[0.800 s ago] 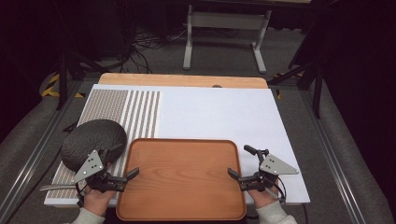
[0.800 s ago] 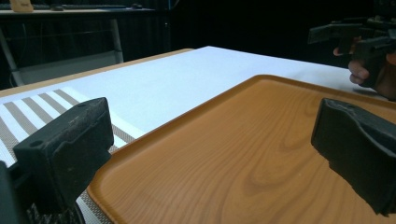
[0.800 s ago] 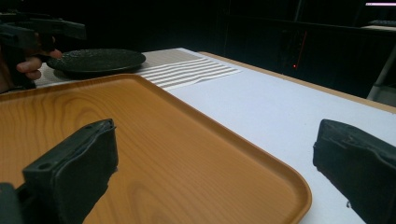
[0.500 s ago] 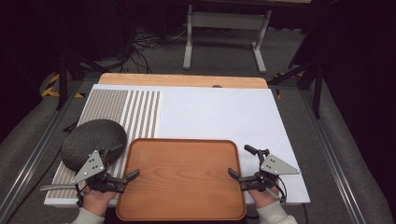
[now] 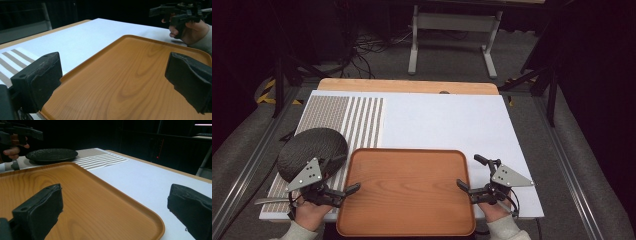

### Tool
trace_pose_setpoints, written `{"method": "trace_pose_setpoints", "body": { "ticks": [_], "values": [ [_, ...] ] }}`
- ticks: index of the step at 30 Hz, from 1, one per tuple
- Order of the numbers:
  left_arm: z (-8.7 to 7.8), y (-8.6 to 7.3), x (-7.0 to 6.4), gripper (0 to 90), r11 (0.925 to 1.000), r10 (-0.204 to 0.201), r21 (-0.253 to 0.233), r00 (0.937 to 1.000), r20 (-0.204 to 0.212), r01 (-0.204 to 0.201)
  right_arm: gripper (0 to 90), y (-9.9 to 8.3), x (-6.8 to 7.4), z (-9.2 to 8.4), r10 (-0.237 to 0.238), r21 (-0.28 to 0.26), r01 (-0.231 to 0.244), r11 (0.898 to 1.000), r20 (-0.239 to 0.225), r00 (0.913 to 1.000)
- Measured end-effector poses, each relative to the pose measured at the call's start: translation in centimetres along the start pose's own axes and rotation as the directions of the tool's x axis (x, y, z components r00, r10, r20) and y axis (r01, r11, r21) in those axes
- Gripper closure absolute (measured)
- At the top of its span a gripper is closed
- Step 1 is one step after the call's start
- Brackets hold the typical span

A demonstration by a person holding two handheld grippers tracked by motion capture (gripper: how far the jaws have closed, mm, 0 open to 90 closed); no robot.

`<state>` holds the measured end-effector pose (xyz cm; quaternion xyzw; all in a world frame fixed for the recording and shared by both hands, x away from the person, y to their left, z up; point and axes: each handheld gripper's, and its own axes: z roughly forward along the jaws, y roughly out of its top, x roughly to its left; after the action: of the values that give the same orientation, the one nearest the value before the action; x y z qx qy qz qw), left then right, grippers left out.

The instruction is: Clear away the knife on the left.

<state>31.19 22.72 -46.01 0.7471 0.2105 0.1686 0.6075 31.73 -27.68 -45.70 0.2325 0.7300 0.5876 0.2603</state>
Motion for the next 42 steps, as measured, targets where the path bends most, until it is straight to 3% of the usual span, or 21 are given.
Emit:
{"method": "trace_pose_setpoints", "body": {
  "ticks": [2,6,11,13,15,23,25,26,29,31,38,39,42],
  "values": [
    [-0.1,0.6,0.0,1.9,0.9994,0.022,0.027,0.9996,0.017,-0.022,0.9,0.0,0.0,0.0,0.005,-0.001,-0.005,1.000,0.000,1.0000],
    [-0.1,1.0,-0.1,1.7,0.9988,0.021,0.044,0.9992,0.034,-0.023,1.1,0.1,-0.1,0.0,0.015,-0.001,-0.015,1.000,-0.004,0.9999],
    [-0.2,1.9,-0.1,2.6,0.9959,0.061,0.063,0.9968,0.052,-0.064,1.3,0.1,-0.1,0.0,0.016,0.002,-0.016,1.000,-0.005,0.9999],
    [-0.2,2.2,-0.2,3.1,0.9955,0.056,0.072,0.9962,0.066,-0.061,1.3,0.1,-0.1,0.0,0.019,0.003,-0.019,1.000,-0.007,0.9998],
    [-0.3,2.7,-0.1,3.7,0.9913,0.080,0.098,0.9931,0.086,-0.088,1.6,0.0,-0.2,0.0,0.023,0.004,-0.023,1.000,-0.011,0.9997],
    [-0.8,3.7,0.2,7.7,0.9810,0.083,0.162,0.9859,0.146,-0.106,3.0,0.1,-0.1,0.0,0.023,0.013,-0.023,1.000,-0.022,0.9995],
    [-1.0,4.0,0.5,7.8,0.9721,0.079,0.204,0.9805,0.180,-0.116,3.9,0.1,-0.1,0.0,0.025,0.012,-0.025,1.000,-0.033,0.9991],
    [-1.0,4.0,0.5,7.7,0.9721,0.079,0.204,0.9805,0.180,-0.116,4.0,0.1,-0.1,0.0,0.025,0.016,-0.025,1.000,-0.037,0.9990],
    [-1.3,4.3,0.9,6.3,0.9597,0.047,0.261,0.9752,0.216,-0.104,4.3,0.1,-0.1,0.1,0.027,0.016,-0.026,1.000,-0.045,0.9986],
    [-1.4,4.4,0.9,6.4,0.9563,0.049,0.272,0.9749,0.217,-0.108,4.5,0.1,-0.1,0.1,0.027,0.016,-0.027,1.000,-0.046,0.9986],
    [-2.5,5.2,1.3,6.8,0.9206,0.081,0.357,0.9714,0.224,-0.159,4.7,0.1,-0.1,0.1,0.030,0.020,-0.029,0.999,-0.053,0.9982],
    [-2.5,5.2,1.3,7.0,0.9206,0.081,0.357,0.9714,0.224,-0.159,4.7,0.1,-0.1,0.1,0.030,0.020,-0.029,0.999,-0.053,0.9982],
    [-2.9,5.2,1.7,7.7,0.9110,0.071,0.380,0.9685,0.239,-0.160,4.9,0.1,-0.1,0.1,0.033,0.021,-0.032,0.999,-0.057,0.9978]
  ]
}}
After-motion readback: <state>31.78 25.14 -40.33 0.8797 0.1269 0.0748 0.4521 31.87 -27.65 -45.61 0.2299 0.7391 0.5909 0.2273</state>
